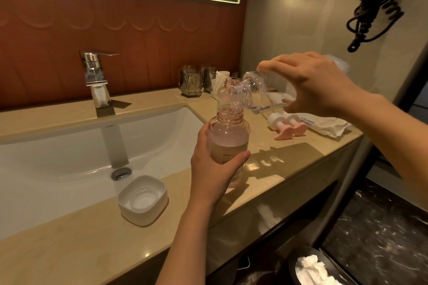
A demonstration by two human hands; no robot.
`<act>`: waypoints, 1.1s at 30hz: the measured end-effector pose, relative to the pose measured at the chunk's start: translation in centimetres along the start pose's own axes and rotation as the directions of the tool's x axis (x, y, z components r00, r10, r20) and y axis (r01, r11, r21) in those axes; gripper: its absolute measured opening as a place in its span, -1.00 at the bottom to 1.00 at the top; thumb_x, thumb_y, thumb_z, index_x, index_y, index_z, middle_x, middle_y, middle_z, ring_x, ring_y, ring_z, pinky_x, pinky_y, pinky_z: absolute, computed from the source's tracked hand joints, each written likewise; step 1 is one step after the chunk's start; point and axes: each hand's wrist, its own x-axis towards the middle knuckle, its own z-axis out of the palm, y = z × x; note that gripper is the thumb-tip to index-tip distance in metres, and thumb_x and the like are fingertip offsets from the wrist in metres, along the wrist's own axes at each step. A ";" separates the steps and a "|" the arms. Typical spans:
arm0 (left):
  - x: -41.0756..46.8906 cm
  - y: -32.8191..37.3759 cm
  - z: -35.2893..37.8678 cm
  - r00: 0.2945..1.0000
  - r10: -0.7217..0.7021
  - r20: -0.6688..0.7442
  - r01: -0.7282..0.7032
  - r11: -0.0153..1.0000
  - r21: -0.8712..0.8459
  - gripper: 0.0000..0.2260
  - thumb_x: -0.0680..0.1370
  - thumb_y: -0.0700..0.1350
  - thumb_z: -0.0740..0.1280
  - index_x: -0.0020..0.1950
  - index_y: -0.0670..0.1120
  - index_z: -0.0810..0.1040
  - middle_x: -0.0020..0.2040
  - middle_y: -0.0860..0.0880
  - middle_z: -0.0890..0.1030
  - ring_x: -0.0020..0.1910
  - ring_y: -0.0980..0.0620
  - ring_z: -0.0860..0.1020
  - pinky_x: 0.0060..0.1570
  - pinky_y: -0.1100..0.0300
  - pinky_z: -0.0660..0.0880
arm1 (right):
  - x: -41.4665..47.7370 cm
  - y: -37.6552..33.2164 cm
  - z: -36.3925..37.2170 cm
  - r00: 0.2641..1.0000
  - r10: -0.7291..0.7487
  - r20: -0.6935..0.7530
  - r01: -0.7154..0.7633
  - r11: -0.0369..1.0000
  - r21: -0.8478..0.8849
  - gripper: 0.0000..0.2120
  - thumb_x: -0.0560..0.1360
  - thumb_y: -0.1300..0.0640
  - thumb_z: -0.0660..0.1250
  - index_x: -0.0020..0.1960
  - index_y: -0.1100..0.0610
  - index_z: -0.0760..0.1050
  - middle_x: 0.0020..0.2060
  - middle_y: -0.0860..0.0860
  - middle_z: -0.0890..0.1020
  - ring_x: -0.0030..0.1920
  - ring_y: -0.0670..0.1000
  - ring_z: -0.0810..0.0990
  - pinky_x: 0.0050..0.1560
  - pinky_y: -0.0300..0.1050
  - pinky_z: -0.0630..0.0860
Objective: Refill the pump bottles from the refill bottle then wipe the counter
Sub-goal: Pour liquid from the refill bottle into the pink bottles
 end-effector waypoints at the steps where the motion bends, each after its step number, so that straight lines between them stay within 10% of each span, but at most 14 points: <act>1: 0.0 0.0 0.0 1.000 -0.001 0.000 0.001 1.000 0.001 -0.20 0.22 0.15 0.50 0.38 0.24 0.21 0.27 0.22 0.42 0.27 0.15 0.41 0.22 0.18 0.46 | 0.0 0.0 0.0 1.000 0.001 0.002 -0.001 1.000 -0.002 -0.10 0.13 0.16 0.62 0.39 0.12 0.32 0.19 0.16 0.53 0.09 0.23 0.53 0.06 0.12 0.43; 33: -0.1 0.1 -0.1 1.000 0.008 0.005 -0.008 1.000 -0.022 -0.25 0.31 -0.01 0.57 0.36 0.24 0.22 0.21 0.28 0.41 0.26 0.13 0.42 0.22 0.15 0.47 | 0.1 0.3 0.1 1.000 -0.027 -0.006 0.027 0.999 -0.027 -0.09 0.12 0.14 0.62 0.39 0.11 0.30 0.18 0.15 0.53 0.08 0.22 0.53 0.07 0.13 0.43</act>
